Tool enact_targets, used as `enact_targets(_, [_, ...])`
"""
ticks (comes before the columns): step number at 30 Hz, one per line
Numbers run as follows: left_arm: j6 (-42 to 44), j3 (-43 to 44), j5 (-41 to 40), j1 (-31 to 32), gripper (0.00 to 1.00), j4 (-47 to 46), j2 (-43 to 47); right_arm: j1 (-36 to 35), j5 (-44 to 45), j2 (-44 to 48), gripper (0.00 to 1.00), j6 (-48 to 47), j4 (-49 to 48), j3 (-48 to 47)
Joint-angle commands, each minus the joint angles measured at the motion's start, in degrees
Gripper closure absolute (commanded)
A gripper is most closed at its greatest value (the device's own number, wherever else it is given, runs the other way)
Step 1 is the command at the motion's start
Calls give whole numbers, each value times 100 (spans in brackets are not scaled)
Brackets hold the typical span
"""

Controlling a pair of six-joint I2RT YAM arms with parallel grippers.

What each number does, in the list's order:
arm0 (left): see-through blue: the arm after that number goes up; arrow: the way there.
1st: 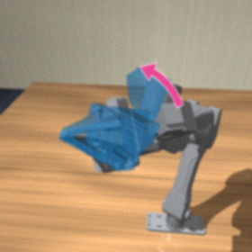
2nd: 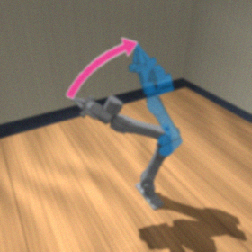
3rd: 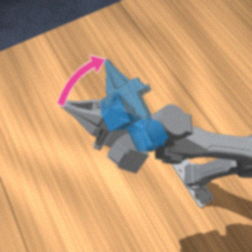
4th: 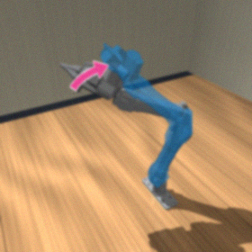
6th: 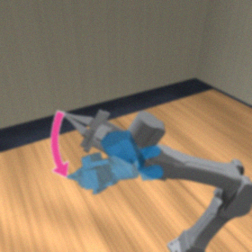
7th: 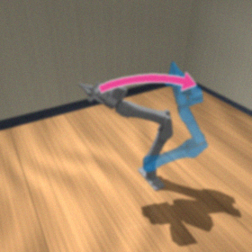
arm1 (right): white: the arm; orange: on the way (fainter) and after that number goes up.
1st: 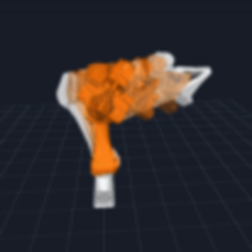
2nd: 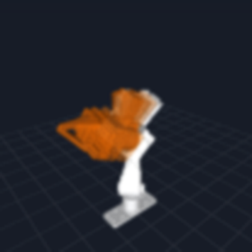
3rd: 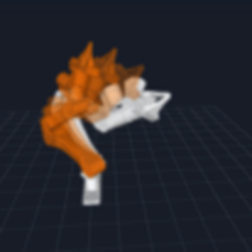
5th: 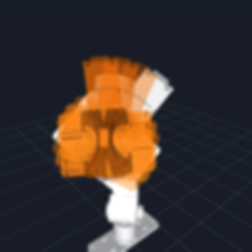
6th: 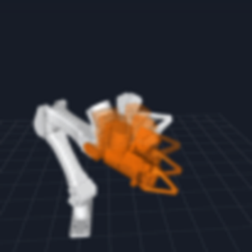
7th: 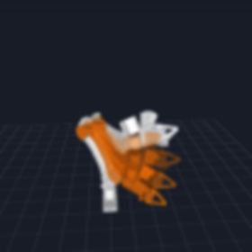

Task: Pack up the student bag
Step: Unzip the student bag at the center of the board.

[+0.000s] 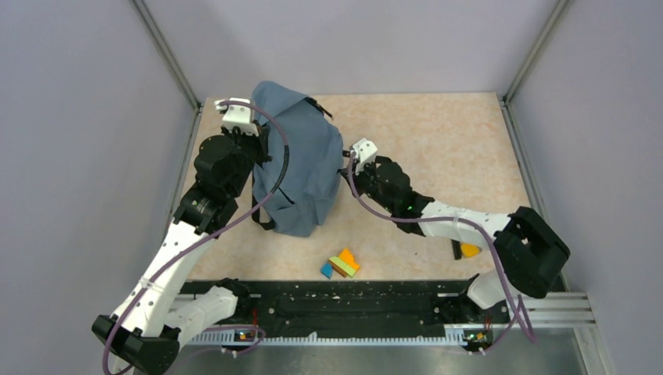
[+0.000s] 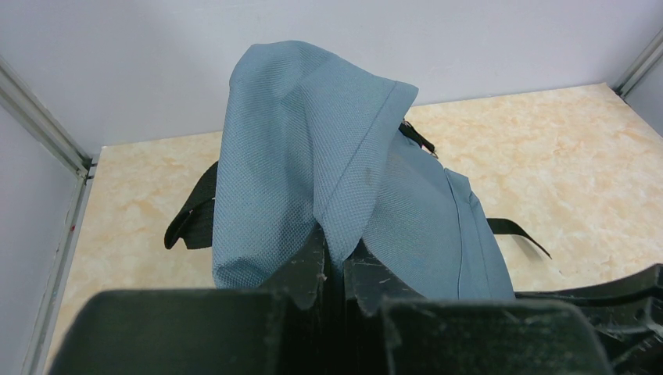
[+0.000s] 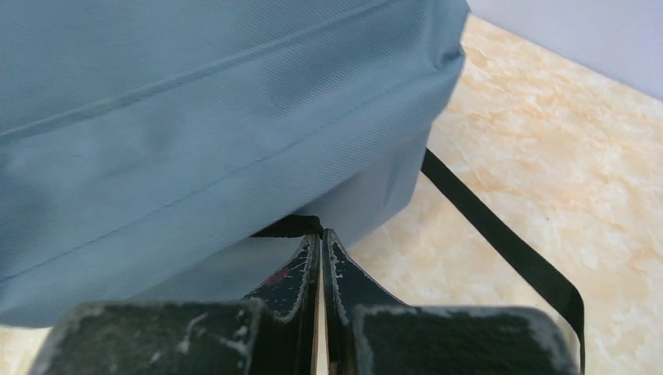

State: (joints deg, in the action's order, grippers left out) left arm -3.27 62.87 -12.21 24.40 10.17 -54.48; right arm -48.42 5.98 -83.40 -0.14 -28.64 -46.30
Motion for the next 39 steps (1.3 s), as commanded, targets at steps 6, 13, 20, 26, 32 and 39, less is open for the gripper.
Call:
enact_targets(6, [5, 41, -115, -77, 94, -339, 113, 679, 234, -609, 100, 260, -518, -665])
enact_targets(13, [16, 33, -114, -76, 94, -341, 95, 1087, 261, -1141, 100, 135, -546, -1258])
enact_targets(20, [44, 39, -135, -78, 93, -336, 95, 1412, 123, -1725, 100, 113, -455, -1773])
enact_targets(26, [38, 39, -107, -76, 93, -324, 87, 1598, -268, -1588, 100, 233, -421, -1650])
enact_targets(32, [103, 61, -123, -80, 84, -306, 108, 1604, -479, -440, 45, 738, -835, -401])
enact_targets(39, [193, 282, -19, -72, 76, -113, -54, 1604, -1675, 280, 40, 2015, -1333, 649])
